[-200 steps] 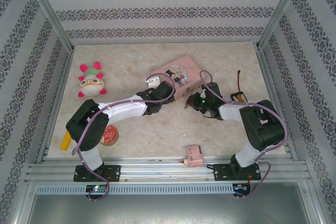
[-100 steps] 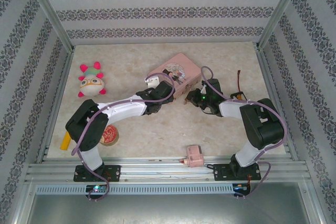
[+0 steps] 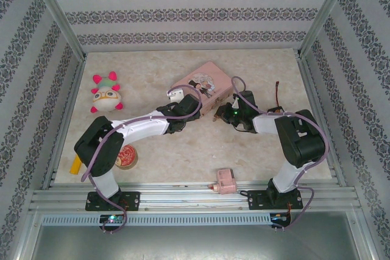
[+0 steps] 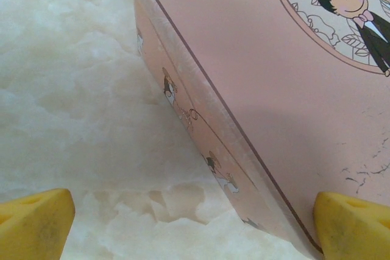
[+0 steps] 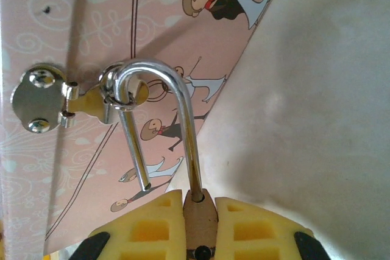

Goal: Unlock the padlock with the key

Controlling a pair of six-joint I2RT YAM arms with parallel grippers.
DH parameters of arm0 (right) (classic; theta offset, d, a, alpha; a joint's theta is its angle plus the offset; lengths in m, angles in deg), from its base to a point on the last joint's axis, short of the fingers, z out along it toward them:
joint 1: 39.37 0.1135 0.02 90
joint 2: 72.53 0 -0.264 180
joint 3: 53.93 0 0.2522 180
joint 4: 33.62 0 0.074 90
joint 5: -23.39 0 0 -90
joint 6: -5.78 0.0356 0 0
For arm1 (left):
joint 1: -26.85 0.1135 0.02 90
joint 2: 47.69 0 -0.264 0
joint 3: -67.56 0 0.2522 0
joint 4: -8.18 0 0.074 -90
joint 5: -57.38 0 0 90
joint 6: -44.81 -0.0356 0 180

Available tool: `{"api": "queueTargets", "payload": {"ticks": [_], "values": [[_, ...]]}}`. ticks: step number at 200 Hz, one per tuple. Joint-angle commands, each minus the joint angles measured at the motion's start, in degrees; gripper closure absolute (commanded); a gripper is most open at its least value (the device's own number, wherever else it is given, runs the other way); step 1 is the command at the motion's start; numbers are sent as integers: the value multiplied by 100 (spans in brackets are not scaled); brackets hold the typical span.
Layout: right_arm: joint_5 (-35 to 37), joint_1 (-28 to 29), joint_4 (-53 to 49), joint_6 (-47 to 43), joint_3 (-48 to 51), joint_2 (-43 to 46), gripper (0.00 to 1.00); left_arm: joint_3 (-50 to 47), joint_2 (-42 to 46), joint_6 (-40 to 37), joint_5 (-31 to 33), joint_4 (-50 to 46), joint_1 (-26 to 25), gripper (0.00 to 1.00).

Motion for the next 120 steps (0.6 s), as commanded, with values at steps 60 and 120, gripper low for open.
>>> {"api": "queueTargets", "payload": {"ticks": [60,120], "values": [[181,-250,572,-148,-212,24,100,-98,71,-32,192,-631,95,1],[199,-305,924,224,-193,14,100,-50,73,-76,243,-681,103,1]]}}
